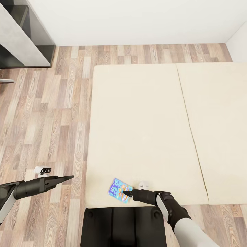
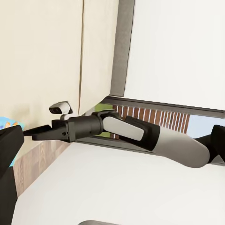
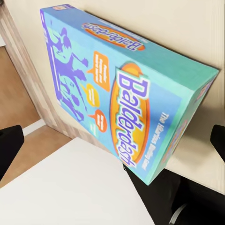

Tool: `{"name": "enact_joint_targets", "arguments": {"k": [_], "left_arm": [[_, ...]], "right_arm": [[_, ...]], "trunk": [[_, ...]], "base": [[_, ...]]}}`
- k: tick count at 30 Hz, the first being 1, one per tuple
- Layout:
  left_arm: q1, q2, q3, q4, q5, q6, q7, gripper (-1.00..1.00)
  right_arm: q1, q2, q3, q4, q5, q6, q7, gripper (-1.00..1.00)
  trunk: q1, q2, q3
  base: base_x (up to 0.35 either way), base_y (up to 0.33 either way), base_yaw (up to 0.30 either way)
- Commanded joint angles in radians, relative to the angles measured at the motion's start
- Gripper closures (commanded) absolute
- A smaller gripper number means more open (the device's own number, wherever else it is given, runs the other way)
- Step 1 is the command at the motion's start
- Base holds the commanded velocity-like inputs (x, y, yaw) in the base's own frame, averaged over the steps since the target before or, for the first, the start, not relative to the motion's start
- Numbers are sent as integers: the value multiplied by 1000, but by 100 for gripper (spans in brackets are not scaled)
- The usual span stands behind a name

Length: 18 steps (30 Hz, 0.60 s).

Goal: Put all the toys in the child's room - the three board games (two on the bed and one on the table), the two jigsaw puzzles on the table, and the tennis ball on the table - inside the toy box on the table in the child's room.

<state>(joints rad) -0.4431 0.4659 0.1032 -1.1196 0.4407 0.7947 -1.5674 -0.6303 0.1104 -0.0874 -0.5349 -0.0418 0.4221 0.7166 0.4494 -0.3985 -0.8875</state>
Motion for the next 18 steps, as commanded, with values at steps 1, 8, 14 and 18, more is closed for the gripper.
{"name": "enact_joint_targets", "arguments": {"k": [1,8,14,18], "left_arm": [[0,0,0,0,0,11,-3,-100],[0,0,0,0,2,11,-3,-100],[0,0,0,0,1,11,-3,-100],[0,0,0,0,1,11,-3,-100]], "right_arm": [[0,1,-6,-1,-4,9,3,-100],[0,0,-6,-1,-4,9,3,-100],[0,0,-5,-1,-4,8,3,-100],[0,0,-5,-1,-4,7,3,-100]], "trunk": [[1,-2,-1],[1,-2,-1],[1,-2,-1],[1,-2,-1]], "base": [[0,0,0],[0,0,0],[0,0,0],[0,0,0]]}}
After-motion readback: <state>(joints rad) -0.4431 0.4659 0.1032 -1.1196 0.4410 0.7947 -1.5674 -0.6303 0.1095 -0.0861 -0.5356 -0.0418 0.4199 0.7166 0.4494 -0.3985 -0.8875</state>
